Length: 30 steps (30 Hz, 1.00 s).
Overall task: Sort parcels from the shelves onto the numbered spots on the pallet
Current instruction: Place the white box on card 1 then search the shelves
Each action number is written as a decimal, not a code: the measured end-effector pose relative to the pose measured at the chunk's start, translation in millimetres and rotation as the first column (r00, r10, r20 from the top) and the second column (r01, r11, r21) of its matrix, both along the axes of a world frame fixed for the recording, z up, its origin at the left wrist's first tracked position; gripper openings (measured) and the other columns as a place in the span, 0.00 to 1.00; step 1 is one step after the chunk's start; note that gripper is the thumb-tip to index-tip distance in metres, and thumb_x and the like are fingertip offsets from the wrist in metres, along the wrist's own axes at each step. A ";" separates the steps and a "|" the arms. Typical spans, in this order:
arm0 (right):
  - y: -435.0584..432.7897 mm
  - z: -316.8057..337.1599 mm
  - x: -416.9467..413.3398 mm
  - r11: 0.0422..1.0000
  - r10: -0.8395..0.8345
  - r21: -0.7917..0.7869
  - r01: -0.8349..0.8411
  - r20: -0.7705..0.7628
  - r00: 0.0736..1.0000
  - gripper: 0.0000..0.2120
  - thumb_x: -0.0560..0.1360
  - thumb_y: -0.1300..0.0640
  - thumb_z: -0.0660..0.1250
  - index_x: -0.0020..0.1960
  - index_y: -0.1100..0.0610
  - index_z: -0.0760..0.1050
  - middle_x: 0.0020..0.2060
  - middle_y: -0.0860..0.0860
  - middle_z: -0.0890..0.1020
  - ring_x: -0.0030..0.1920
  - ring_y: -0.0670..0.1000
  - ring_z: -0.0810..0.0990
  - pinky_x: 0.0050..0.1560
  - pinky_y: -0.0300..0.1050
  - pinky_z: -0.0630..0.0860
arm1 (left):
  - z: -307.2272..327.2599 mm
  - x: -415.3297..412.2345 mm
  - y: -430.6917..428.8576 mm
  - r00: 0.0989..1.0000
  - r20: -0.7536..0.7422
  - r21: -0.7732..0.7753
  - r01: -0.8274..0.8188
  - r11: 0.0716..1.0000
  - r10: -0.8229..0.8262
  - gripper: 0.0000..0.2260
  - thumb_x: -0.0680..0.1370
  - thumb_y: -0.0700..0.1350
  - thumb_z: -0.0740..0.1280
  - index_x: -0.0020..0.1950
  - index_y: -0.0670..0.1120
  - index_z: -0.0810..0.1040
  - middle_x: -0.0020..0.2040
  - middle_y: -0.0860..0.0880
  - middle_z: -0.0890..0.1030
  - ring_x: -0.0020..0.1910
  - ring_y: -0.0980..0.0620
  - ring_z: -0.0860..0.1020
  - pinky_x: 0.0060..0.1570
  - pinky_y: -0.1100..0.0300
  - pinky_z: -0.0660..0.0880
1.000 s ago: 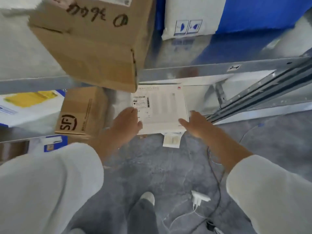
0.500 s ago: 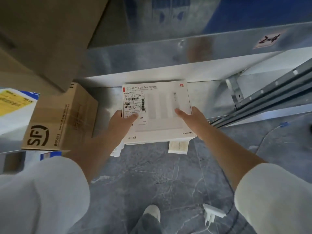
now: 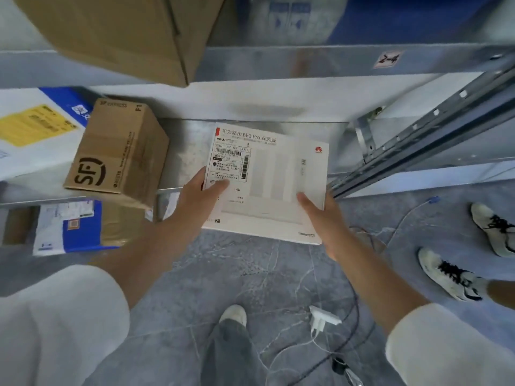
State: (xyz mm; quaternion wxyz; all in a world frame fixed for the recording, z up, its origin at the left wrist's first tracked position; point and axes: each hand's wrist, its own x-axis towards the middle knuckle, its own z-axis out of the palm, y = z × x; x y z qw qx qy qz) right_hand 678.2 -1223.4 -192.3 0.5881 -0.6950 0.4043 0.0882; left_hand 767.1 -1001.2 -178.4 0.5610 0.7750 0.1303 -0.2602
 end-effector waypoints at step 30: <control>484.3 364.8 -315.0 0.717 0.664 -0.097 -0.690 0.398 0.633 0.23 0.76 0.45 0.67 0.70 0.39 0.66 0.61 0.40 0.78 0.60 0.46 0.77 0.63 0.53 0.74 | 378.3 -499.9 486.5 0.652 0.288 -0.209 -0.672 0.711 0.701 0.16 0.80 0.46 0.63 0.59 0.67 0.76 0.52 0.65 0.82 0.53 0.60 0.80 0.53 0.56 0.77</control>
